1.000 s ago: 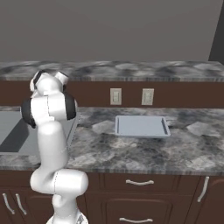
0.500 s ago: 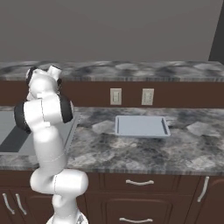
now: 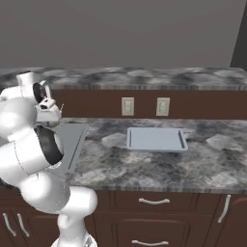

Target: Take the fish out of the fridge, briefly rinse it in the sink, and place it on the tray next to the sink.

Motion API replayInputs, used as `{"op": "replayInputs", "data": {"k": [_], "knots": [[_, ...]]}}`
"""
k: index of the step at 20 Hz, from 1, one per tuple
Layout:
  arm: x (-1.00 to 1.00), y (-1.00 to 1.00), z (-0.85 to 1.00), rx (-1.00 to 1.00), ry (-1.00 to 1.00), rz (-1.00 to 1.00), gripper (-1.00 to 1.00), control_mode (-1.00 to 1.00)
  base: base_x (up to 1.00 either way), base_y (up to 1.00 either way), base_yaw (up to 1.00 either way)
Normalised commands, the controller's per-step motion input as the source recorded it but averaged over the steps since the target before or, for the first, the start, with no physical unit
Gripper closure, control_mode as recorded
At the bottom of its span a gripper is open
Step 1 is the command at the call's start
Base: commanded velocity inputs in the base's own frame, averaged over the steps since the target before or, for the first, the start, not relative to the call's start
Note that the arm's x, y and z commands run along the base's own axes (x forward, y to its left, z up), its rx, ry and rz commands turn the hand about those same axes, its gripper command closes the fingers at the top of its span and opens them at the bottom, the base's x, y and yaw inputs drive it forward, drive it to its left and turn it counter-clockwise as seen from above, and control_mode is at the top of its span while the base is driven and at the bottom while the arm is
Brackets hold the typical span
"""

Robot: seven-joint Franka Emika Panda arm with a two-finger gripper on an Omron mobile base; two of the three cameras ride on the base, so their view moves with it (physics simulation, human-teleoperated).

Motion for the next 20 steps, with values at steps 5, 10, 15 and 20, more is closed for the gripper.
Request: {"op": "replayInputs", "data": {"k": [5, 10, 15, 20], "knots": [[-0.76, -0.7, 0.27, -0.69, -0.38, -0.43, 1.0, -1.0, 0.0, 0.0, 0.0], [-0.01, -0.61, 0.36, -0.57, -0.07, -0.48, 1.0, -1.0, 0.0, 0.0, 0.0], [0.35, -0.91, 0.35, -0.24, 0.0, -0.46, 1.0, -1.0, 0.0, 0.0, 0.0], [0.65, -1.0, 0.55, 0.09, -0.01, -0.3, 1.0, -1.0, 0.0, 0.0, 0.0]]}}
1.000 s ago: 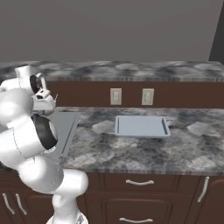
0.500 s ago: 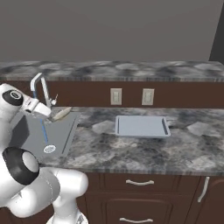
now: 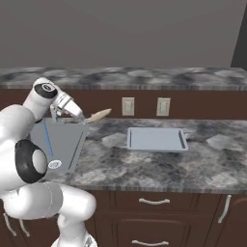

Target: Take the fish out of the fridge, briefly rinse it in the sink, and place it on the tray next to the sink.

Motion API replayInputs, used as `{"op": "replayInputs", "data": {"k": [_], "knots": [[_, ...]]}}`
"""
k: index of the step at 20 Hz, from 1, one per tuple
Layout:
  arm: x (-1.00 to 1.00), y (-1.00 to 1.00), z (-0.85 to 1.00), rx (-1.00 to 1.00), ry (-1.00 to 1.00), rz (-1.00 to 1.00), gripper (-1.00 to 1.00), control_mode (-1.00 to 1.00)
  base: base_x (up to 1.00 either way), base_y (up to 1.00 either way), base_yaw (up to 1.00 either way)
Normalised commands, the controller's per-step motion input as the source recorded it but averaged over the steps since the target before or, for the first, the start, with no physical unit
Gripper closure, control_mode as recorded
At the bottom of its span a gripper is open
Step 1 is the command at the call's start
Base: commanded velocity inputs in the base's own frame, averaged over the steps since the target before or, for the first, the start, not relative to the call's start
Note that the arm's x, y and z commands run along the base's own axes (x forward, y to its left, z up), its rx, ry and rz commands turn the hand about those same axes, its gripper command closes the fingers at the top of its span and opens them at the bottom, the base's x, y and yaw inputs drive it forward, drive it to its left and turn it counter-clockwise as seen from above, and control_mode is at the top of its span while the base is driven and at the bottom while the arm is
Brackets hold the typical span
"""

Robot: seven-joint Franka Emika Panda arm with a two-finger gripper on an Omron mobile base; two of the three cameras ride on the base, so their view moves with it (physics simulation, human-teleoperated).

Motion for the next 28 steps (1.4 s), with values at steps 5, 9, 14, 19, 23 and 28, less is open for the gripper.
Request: {"op": "replayInputs", "data": {"k": [5, 9, 14, 19, 23, 28], "knots": [[0.0, -1.0, 0.14, 0.41, -0.33, -0.06, 1.0, -1.0, 0.0, 0.0, 0.0], [-0.23, -1.0, -0.08, 0.48, -0.53, 0.04, 1.0, -1.0, 0.0, 0.0, 0.0], [-0.06, -0.98, -0.09, 0.45, -0.42, 0.07, 1.0, -1.0, 0.0, 0.0, 0.0], [0.3, -0.51, 0.0, 0.11, -0.02, 0.02, 1.0, -1.0, 0.0, 0.0, 0.0], [0.61, -0.23, -0.06, 0.0, 0.0, 0.0, 1.0, -1.0, 0.0, 0.0, 0.0], [0.39, -0.2, -0.45, 0.0, 0.0, 0.0, 1.0, -1.0, 0.0, 0.0, 0.0]]}}
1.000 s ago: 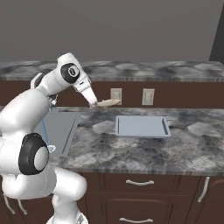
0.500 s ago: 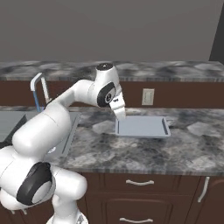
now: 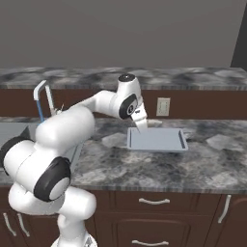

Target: Take the fish out of the fridge, briefly rinse it in the sink, and place it on the tray next to the sink.

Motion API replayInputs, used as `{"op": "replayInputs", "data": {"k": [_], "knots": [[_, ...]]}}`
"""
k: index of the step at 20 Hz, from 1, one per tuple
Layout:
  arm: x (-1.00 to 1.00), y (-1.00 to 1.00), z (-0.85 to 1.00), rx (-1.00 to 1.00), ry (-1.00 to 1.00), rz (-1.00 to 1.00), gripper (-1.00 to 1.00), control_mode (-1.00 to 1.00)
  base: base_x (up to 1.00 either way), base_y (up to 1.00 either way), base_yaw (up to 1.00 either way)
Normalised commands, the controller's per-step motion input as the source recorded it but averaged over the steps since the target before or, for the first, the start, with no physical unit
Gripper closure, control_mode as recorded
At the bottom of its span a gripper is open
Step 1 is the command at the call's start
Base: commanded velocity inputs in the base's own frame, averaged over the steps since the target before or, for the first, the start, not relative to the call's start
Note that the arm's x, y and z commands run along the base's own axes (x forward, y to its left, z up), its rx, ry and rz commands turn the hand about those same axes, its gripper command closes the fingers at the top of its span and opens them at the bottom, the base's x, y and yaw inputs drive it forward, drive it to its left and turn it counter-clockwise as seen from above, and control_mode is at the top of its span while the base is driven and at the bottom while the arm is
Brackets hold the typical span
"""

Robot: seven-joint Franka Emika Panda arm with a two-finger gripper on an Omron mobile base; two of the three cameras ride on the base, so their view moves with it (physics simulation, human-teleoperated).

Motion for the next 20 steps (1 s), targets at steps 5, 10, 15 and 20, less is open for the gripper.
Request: {"op": "replayInputs", "data": {"k": [5, 10, 15, 20], "knots": [[0.43, -0.07, -0.56, 0.0, 0.0, 0.0, 1.0, -1.0, 0.0, 0.0, 0.0], [0.58, 0.0, -0.32, 0.0, 0.0, -0.05, 1.0, -1.0, 0.0, 0.0, 0.0], [0.33, -0.04, -0.32, 0.01, 0.0, -0.11, 1.0, -1.0, 0.0, 0.0, 0.0], [0.06, -0.05, -0.47, 0.05, 0.0, -0.12, 1.0, -1.0, 0.0, 0.0, 0.0]]}}
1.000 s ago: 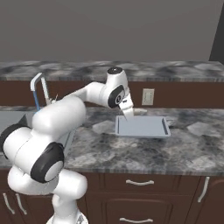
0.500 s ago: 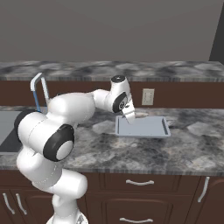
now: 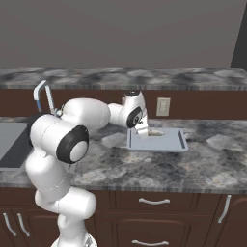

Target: Take the fish out of the fridge, briefly rinse it in the sink, and place it on the tray next to the sink.

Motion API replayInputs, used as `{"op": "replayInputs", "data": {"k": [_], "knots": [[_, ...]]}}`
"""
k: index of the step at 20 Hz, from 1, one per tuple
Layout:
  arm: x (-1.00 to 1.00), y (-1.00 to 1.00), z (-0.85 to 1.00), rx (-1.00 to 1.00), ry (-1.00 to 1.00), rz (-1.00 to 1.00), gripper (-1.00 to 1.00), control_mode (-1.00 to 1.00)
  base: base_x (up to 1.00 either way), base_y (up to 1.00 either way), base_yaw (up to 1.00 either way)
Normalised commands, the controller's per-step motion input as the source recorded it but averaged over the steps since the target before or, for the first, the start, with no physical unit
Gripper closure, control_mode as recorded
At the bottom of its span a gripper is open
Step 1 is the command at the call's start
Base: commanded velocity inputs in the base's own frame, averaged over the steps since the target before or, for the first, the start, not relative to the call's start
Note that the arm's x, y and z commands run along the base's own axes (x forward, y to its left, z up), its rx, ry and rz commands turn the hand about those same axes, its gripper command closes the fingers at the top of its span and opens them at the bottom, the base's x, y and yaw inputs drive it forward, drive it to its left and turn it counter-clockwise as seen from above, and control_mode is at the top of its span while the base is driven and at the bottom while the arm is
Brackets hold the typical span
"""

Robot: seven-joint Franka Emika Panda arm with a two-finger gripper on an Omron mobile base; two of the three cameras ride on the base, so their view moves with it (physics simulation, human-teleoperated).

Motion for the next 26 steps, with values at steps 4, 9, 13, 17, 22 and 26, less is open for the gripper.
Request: {"op": "replayInputs", "data": {"k": [4, 9, 13, 17, 22, 26], "knots": [[0.13, -0.08, -0.4, 0.04, 0.0, -0.11, 1.0, -1.0, 0.0, 0.0, 0.0], [0.35, -0.08, -0.32, 0.0, 0.0, -0.07, 1.0, -1.0, 0.0, 0.0, 0.0], [0.42, -0.04, -0.11, 0.0, 0.0, -0.06, 1.0, -1.0, 0.0, 0.0, 0.0], [0.43, -0.05, 0.0, 0.0, 0.0, -0.05, -1.0, -1.0, 0.0, 0.0, 0.0], [0.06, 0.0, 0.07, 0.01, 0.01, -0.01, -1.0, -1.0, 0.0, 0.0, 0.0], [0.01, 0.0, 0.45, 0.0, -0.02, -0.04, -1.0, -1.0, 0.0, 0.0, 0.0]]}}
